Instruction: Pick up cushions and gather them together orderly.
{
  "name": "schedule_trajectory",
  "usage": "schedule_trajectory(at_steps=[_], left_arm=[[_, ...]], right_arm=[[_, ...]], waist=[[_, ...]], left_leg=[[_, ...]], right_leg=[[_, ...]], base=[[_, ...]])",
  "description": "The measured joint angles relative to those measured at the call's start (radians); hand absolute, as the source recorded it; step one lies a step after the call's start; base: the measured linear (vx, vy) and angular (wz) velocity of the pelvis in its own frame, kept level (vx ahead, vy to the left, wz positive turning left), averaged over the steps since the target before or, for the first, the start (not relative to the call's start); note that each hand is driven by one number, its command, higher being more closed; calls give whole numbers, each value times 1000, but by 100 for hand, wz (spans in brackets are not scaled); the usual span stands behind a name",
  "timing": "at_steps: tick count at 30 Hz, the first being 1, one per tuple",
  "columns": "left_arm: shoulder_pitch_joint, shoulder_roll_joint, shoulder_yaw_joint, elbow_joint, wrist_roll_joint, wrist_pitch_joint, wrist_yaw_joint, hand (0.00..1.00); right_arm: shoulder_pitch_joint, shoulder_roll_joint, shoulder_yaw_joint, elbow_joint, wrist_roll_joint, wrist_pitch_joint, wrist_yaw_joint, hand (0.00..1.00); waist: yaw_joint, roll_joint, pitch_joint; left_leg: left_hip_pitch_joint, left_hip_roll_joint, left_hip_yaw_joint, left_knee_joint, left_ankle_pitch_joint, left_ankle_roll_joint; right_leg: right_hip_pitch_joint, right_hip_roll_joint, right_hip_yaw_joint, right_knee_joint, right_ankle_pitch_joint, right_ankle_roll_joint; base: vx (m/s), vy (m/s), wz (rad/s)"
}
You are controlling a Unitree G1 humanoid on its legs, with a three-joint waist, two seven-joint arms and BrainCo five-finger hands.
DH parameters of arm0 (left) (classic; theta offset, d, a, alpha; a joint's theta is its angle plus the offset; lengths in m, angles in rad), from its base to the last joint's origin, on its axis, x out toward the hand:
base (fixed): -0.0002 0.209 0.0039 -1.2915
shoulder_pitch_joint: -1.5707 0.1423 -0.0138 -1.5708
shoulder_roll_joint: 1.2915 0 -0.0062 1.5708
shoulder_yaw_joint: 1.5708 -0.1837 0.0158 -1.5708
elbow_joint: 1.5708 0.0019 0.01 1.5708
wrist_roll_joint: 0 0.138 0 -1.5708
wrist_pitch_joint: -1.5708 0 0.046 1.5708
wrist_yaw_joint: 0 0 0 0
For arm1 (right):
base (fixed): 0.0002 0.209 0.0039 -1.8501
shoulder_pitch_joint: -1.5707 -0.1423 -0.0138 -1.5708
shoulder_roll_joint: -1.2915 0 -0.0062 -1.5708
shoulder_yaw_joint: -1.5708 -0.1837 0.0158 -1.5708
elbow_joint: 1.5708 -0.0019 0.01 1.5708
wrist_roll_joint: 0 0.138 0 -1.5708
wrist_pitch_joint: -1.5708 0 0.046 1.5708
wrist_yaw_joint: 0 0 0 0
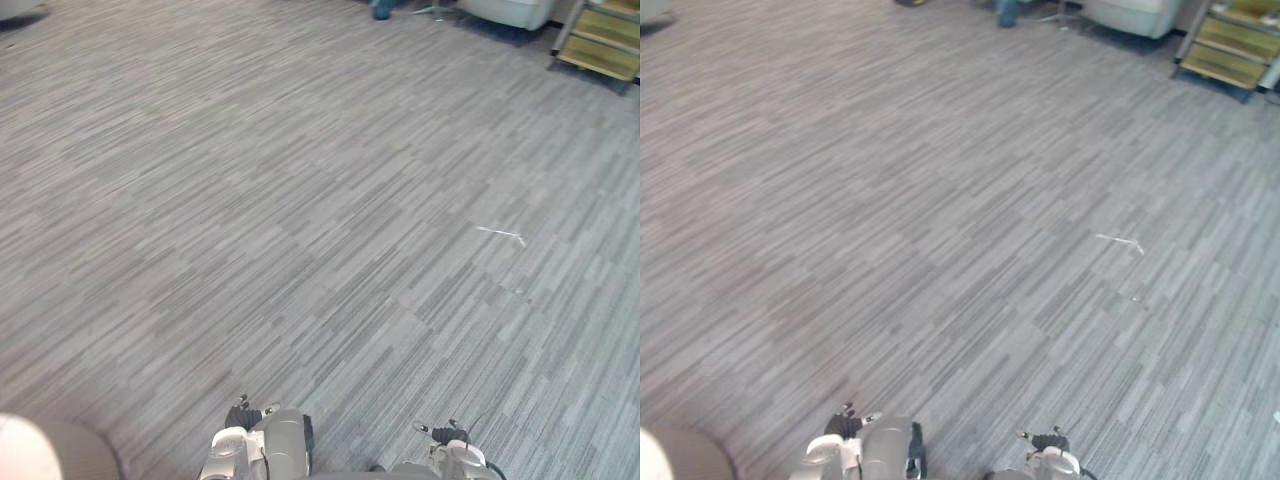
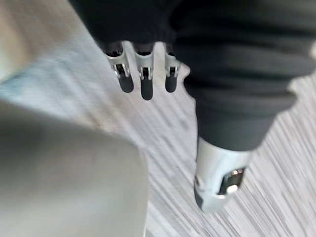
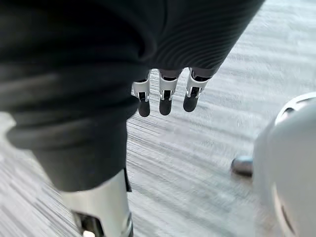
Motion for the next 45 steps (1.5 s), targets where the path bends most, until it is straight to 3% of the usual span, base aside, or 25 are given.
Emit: schedule_trajectory(at_steps=[3, 4, 6, 8, 10, 12, 14, 15, 17, 19, 20, 21, 23, 24, 26, 28, 30, 31, 32, 34, 36, 37, 40, 42, 45], left_arm=[[-1, -3, 36, -3, -6, 0, -1, 0], [-2, 1, 40, -3, -7, 1, 0, 0], [-5, 5, 33, 16, -7, 13, 0, 0], [-4, 1, 14, 27, -7, 19, 1, 0], [-16, 1, -1, 32, -8, 19, 2, 0], [-14, 1, -2, 40, -8, 19, 2, 0], [-13, 9, -14, 61, -7, 19, 3, 0], [-12, 14, -20, 68, -6, 18, 3, 0], [-13, 9, -17, 78, -5, 19, 4, 0], [-7, -3, -10, 75, -1, 16, 7, 0], [-7, -8, 8, 75, 2, 17, 11, 0], [-7, -25, 41, 73, 5, 21, 11, 0], [5, -32, 48, 32, 8, 18, 10, 0], [6, -18, 37, -5, 12, 14, 10, 0], [6, -7, 24, -14, 13, 9, 11, 0], [5, -7, 20, -35, 11, -1, 10, 0], [5, -21, 20, -41, 11, -5, 12, 0], [6, -23, 20, -41, 4, -8, 13, 0], [2, -17, 21, -40, 0, -8, 14, 0], [-1, -1, 23, -40, 2, -7, 11, 0], [-2, 0, 26, -33, 0, -4, 13, 0], [-8, 8, 2, -11, 2, 1, 11, 0], [-12, 19, -22, 24, 4, 17, 12, 0], [-18, 21, -53, 44, 13, 19, 11, 0], [-36, 23, -81, 49, 14, 17, 12, 0]], right_arm=[[12, 32, -11, -7, -3, 3, 2, 0], [15, 43, -11, -11, -6, 4, 8, 0], [15, 42, -16, -49, -6, 1, 13, 0], [16, 31, -22, -55, -6, -6, 18, 0], [5, 33, -22, -72, -10, -9, 25, 0], [-8, 31, -23, -63, -17, -9, 26, 0], [-42, 16, -20, -40, -24, -9, 27, 0], [-44, 1, -20, -30, -24, -4, 28, 0], [-35, -28, -26, -9, -21, -3, 31, 0], [-47, -47, -33, -3, -26, -4, 32, 0], [-48, -46, -40, -7, -25, -4, 31, 0], [-46, -52, -36, -8, -24, -4, 29, 0], [-38, -45, -26, -17, -24, -5, 24, 0], [-38, -21, -14, -17, -19, -5, 22, 0], [-42, -12, 3, -16, -4, -5, 19, 0], [-65, -8, 3, -2, -2, -4, 14, 0], [-69, -12, -3, 4, 0, -5, 10, 0], [-70, -14, -1, 15, 0, -4, 8, 0], [-68, 0, 0, 40, -1, -2, 8, 0], [-65, 12, -9, 35, -3, 4, 9, 0], [-44, 14, -39, 34, -5, 5, 9, 0], [-42, 13, -39, 33, -6, 3, 11, 0], [-30, 15, -38, 34, -7, 4, 18, 0], [-26, 4, -37, 8, -9, 3, 23, 0], [-34, -14, -37, 5, -9, 3, 25, 0]], waist=[[8, -46, -17], [13, -57, -21], [-4, -51, -8], [-10, -30, -3], [-12, -23, -1], [-15, -24, -1], [-46, -31, 0], [-62, -40, 11], [-67, -20, 17], [-60, 19, 11], [-62, 43, 20], [-63, 66, 33], [-48, 68, 43], [-35, 36, 52], [-29, 19, 48], [-15, 15, 47], [5, 16, 42], [20, 19, 42], [35, -4, 33], [27, -33, 21], [36, -50, 12], [26, -49, 13], [1, -47, 13], [-10, -27, 22], [-35, -28, 21]], left_leg=[[5, -5, 67, 38, -80, 28], [36, -4, 110, 39, -104, 53], [165, -17, 138, -12, -135, 72], [310, -7, 151, -100, -137, 73], [431, 19, 186, -219, -138, 64], [477, 28, 211, -276, -135, 55], [520, 34, 223, -343, -128, 43], [560, 25, 210, -368, -134, 13], [604, 47, 176, -361, -146, -8], [558, 91, 131, -219, -140, -18], [479, 131, 96, -17, -110, -29], [370, 181, 62, 269, 42, -11], [256, 243, 65, 536, 59, -4], [160, 234, 89, 609, -3, 2], [88, 215, 112, 569, -37, 2], [-10, 152, 145, 312, -71, 15], [-21, 65, 130, -102, 23, -12], [-7, 39, 112, -277, 172, -17], [16, 8, 119, -271, 247, 37], [-4, -11, 127, -186, 170, 73], [38, -9, 166, -113, 75, 89], [120, -10, 163, -122, 18, 92], [263, -13, 162, -187, -15, 88], [439, 4, 171, -317, -15, 87], [518, 33, 170, -394, -29, 64]], right_leg=[[-21, -42, 53, 42, 17, 19], [-78, -76, 65, 179, 20, 32], [-226, -136, 72, 583, 83, 96], [-291, -153, -5, 717, 70, 77], [-379, -164, -151, 632, 45, 29], [-432, -139, -182, 500, 53, 23], [-503, -67, -162, 171, 190, 17], [-510, -37, -126, 23, 316, -3], [-505, -3, -82, 74, 410, -76], [-505, 22, -92, 128, 337, -88], [-473, 47, -102, 139, 294, -97], [-392, 84, -112, 117, 250, -106], [-263, 118, -108, 65, 206, -117], [-158, 116, -92, 16, 170, -118], [-102, 115, -82, -35, 164, -115], [-24, 102, -51, -100, 160, -91], [28, 74, -17, -137, 135, -55], [72, 66, 11, -169, 115, -28], [110, 41, 43, -189, 102, -11], [107, 5, 49, -151, 115, -14], [48, -30, 86, 88, 115, 11], [-73, -66, 83, 417, 166, 96], [-173, -119, 8, 659, 128, 71], [-254, -146, -169, 566, 72, -4], [-390, -76, -174, 190, 166, 12]], base=[[519, 199, -69], [479, 194, -71], [572, 199, -60], [401, 61, -25], [519, 31, -38], [489, -8, -41], [505, -91, -9], [418, -127, 19], [540, -198, 16], [553, -224, -9], [688, -273, -3], [574, -227, -1], [652, -143, -2], [687, -131, -9], [415, -81, -18], [496, -4, -41], [635, 126, -54], [733, 185, -73], [637, 162, -59], [723, 155, -16], [811, 198, -22], [581, 138, -28], [423, 66, -14], [459, 18, -13], [501, -93, 16]])
